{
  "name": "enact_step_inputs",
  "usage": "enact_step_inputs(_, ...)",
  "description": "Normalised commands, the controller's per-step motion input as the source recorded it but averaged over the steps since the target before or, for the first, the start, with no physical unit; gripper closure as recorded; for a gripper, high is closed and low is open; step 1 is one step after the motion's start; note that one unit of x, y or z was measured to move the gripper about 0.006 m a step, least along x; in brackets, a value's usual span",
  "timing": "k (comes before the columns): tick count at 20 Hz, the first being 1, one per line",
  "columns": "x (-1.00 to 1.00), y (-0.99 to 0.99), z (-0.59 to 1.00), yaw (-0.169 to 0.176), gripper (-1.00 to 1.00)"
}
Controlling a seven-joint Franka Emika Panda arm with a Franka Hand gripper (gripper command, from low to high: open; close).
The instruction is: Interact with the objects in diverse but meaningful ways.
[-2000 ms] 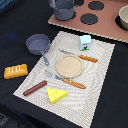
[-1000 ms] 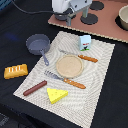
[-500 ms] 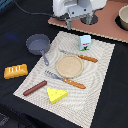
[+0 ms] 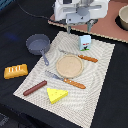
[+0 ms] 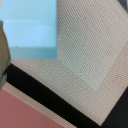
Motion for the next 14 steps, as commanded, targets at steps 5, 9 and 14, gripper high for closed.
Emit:
enact_step_inputs(5, 0.54, 0.25, 0.00, -0.109, -1.00)
enact_step_inputs(9, 0.41, 0.21, -0.01, -0.071, -1.00)
enact_step_inputs(14, 0.29, 0.04, -0.09, -0.015, -1.00)
